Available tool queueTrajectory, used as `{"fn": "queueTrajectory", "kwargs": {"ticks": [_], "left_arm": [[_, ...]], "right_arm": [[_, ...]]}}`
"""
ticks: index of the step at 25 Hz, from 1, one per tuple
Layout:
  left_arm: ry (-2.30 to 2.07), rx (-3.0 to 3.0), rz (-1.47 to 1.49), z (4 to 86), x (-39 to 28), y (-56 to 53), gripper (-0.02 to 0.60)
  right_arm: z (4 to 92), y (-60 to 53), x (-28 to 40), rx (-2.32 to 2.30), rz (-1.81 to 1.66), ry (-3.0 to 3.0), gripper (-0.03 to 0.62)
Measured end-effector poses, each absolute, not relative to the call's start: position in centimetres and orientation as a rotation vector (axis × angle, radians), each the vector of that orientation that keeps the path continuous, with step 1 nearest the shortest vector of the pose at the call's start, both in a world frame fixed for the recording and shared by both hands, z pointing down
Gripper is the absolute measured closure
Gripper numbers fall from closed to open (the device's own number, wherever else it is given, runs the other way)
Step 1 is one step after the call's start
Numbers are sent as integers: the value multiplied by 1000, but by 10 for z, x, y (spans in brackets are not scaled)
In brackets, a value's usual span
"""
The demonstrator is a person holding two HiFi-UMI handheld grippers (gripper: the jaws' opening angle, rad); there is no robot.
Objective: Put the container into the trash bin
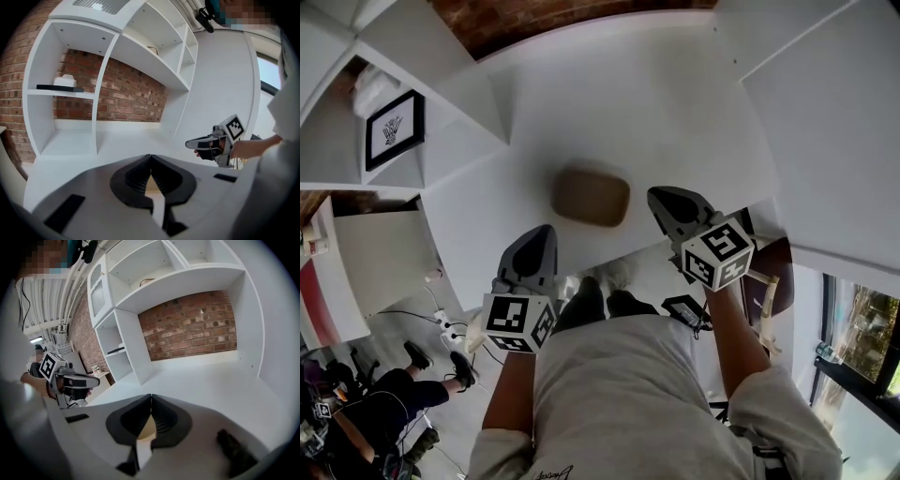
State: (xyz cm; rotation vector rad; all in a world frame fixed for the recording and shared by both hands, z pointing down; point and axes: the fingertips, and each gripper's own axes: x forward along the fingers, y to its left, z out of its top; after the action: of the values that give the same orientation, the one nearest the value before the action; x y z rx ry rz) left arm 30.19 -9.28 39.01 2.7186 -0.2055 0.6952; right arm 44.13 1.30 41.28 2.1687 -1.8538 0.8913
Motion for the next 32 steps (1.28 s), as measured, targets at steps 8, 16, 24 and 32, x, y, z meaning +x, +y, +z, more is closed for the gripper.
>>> {"fn": "queueTrajectory", "kwargs": {"ticks": [8, 16, 24, 32], "left_arm": [[-213, 2700, 734, 406, 303, -99, 566], [-209, 2682, 756, 419, 305, -102, 566], [-213, 2662, 788, 429, 303, -104, 566], [-218, 2644, 804, 438, 301, -103, 566]], "right_arm": [[451, 2, 445, 2134, 953, -1795, 566], [483, -5, 448, 2096, 1002, -1755, 565], [511, -11, 447, 2020, 1056, -1744, 563], [533, -16, 450, 1986, 1103, -1721, 545]]}}
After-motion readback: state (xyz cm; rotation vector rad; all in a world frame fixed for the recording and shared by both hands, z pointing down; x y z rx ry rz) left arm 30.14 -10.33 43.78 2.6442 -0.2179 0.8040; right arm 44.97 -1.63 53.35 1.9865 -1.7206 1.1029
